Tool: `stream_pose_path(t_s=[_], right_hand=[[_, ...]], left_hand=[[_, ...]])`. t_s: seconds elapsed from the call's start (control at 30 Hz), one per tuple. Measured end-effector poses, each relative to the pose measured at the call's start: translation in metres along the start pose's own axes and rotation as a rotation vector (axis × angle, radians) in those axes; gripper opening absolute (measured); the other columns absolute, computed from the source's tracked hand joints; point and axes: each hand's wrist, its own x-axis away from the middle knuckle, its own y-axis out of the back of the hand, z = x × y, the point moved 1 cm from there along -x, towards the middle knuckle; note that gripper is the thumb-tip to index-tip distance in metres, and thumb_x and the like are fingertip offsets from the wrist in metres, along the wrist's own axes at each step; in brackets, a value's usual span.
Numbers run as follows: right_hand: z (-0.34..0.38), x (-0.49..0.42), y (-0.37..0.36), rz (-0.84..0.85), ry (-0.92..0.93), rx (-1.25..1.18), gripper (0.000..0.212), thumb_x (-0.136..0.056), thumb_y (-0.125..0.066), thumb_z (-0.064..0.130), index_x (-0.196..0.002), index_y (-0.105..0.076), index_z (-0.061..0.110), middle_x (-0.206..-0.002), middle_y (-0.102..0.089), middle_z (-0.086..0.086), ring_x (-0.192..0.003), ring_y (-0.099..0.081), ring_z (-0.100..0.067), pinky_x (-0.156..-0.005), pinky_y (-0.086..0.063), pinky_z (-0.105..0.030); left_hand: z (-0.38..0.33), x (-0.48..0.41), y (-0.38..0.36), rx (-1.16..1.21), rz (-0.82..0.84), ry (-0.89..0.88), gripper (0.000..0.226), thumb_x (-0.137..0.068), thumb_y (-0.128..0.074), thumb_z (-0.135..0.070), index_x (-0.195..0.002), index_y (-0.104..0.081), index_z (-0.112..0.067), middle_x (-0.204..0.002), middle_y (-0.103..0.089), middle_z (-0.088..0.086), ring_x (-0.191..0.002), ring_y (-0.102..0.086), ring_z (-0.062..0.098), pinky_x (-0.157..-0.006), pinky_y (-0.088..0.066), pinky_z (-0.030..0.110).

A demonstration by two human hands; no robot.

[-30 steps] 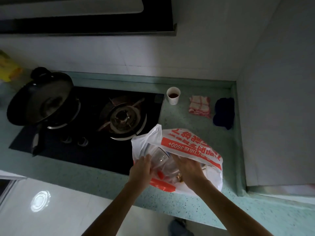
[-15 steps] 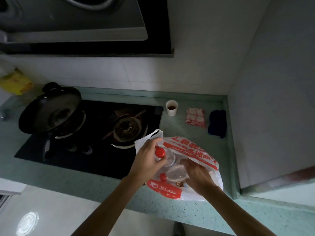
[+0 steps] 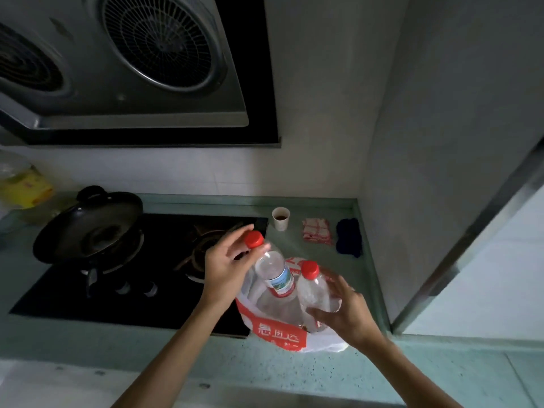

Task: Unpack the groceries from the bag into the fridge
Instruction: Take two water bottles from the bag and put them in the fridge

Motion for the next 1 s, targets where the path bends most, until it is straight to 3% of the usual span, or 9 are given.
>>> stream_pose_path(t_s=[0.07,0.17,0.33,0.47,0.6,0.7,0.77,0.9,1.0], right_hand=[[0.023,0.012,0.007,-0.056,0.029,-0.039,0.072,-0.065,-0.085,0.043,-0.123,-0.041,0.047,-0.106,-0.057,0.035,-0.089,-0.061,0.015,-0.077,-0.049,-0.005],[0.058,0.03,0.013,-0.141,0.065,-0.101,0.057,-0.064,-0.084,0.046,-0.11,-0.05,0.047,-0.105,-0.064,0.02,-0.093,-0.065,-0.001,-0.077,-0.058,-0.022],[0.116,0.072,0.018,-0.217,0.137,-0.318,0.062,-0.072,-0.085,0.025,-0.122,-0.051,0.038,-0.113,-0.067,0.005,-0.1,-0.068,-0.013,-0.082,-0.056,-0.027],[0.159,0.111,0.016,-0.257,0.153,-0.429,0.056,-0.075,-0.081,0.021,-0.124,-0.055,0.03,-0.111,-0.07,0.004,-0.099,-0.069,-0.014,-0.079,-0.056,-0.022],[0.202,0.151,0.014,-0.279,0.199,-0.509,0.049,-0.078,-0.075,0.014,-0.122,-0.059,0.026,-0.106,-0.074,0.009,-0.097,-0.071,-0.011,-0.073,-0.053,-0.014],[0.224,0.176,0.012,-0.285,0.206,-0.566,0.047,-0.078,-0.073,0.011,-0.12,-0.058,0.025,-0.105,-0.074,0.012,-0.097,-0.071,-0.009,-0.073,-0.054,-0.014],[0.234,0.191,0.009,-0.304,0.201,-0.573,0.039,-0.079,-0.072,0.019,-0.116,-0.062,0.025,-0.103,-0.074,0.013,-0.094,-0.071,-0.008,-0.071,-0.054,-0.013],[0.25,0.22,0.008,-0.345,0.199,-0.587,0.03,-0.084,-0.067,0.031,-0.112,-0.066,0.021,-0.099,-0.075,0.003,-0.09,-0.073,-0.015,-0.076,-0.058,-0.024],[0.259,0.247,0.009,-0.365,0.217,-0.604,0.033,-0.087,-0.063,0.036,-0.115,-0.064,0.019,-0.099,-0.075,-0.002,-0.088,-0.073,-0.021,-0.078,-0.06,-0.032]], left_hand=[[-0.021,0.005,0.003,0.102,-0.029,-0.015,0.04,-0.073,-0.081,-0.006,-0.111,-0.07,-0.004,-0.096,-0.075,0.014,-0.092,-0.072,0.016,-0.084,-0.058,0.025],[-0.046,0.018,0.012,0.188,-0.018,-0.059,0.036,-0.075,-0.076,-0.022,-0.106,-0.071,-0.006,-0.1,-0.075,0.01,-0.095,-0.072,0.016,-0.086,-0.055,0.029],[-0.068,0.055,0.034,0.111,0.084,-0.134,0.033,-0.094,-0.051,-0.052,-0.111,-0.065,-0.027,-0.111,-0.073,-0.002,-0.108,-0.068,0.014,-0.094,-0.052,0.034],[-0.091,0.086,0.055,0.075,0.099,-0.216,0.035,-0.099,-0.039,-0.043,-0.117,-0.055,-0.017,-0.099,-0.075,0.001,-0.093,-0.073,0.02,-0.075,-0.057,0.025],[-0.116,0.118,0.074,0.103,0.082,-0.252,0.035,-0.096,-0.039,-0.043,-0.111,-0.054,-0.016,-0.081,-0.073,0.004,-0.077,-0.072,0.021,-0.067,-0.058,0.032],[-0.132,0.139,0.089,0.117,0.152,-0.194,0.051,-0.091,-0.036,-0.056,-0.111,-0.054,-0.012,-0.085,-0.072,0.005,-0.078,-0.071,0.018,-0.076,-0.056,0.042],[-0.14,0.153,0.1,0.109,0.245,-0.167,0.069,-0.084,-0.042,-0.075,-0.115,-0.052,-0.014,-0.09,-0.072,0.004,-0.083,-0.071,0.014,-0.081,-0.056,0.036],[-0.154,0.187,0.116,0.022,0.349,-0.174,0.044,-0.075,-0.067,-0.026,-0.115,-0.048,-0.023,-0.104,-0.067,0.009,-0.098,-0.065,0.012,-0.088,-0.048,0.034],[-0.167,0.212,0.124,0.071,0.353,-0.202,0.06,-0.068,-0.074,-0.016,-0.121,-0.048,-0.022,-0.115,-0.064,0.013,-0.103,-0.065,0.017,-0.088,-0.05,0.033]])
